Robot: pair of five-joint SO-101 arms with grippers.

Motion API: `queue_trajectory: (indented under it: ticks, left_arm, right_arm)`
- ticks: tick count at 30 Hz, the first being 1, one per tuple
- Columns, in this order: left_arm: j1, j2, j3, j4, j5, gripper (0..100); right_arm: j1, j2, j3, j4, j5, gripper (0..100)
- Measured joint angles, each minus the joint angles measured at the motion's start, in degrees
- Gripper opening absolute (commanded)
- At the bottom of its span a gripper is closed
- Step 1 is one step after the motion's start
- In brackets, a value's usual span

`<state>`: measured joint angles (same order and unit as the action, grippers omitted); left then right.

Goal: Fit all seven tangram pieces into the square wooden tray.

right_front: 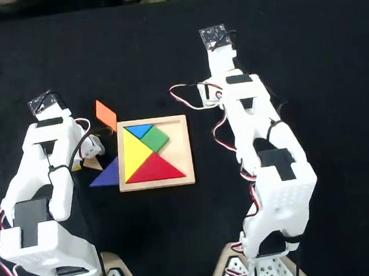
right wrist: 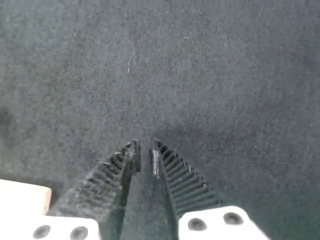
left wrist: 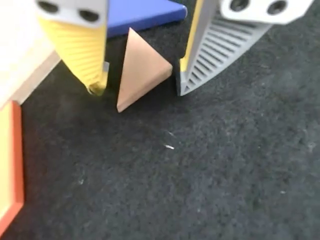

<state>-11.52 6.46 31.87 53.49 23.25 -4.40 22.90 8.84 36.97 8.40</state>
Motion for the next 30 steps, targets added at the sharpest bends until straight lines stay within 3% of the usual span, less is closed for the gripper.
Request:
queue_trajectory:
  ticks: [20,30]
  left_arm:
    - [0.44,0.0,0.0,0.18,1.14,23]
    - [1.32,0.0,-0.53,-0.09,1.23,18]
  right_arm:
    - [0.0,0.0,0.0,0.0,0.0,4.5]
    - [0.0,0.0,0.0,0.0,0.0,4.5]
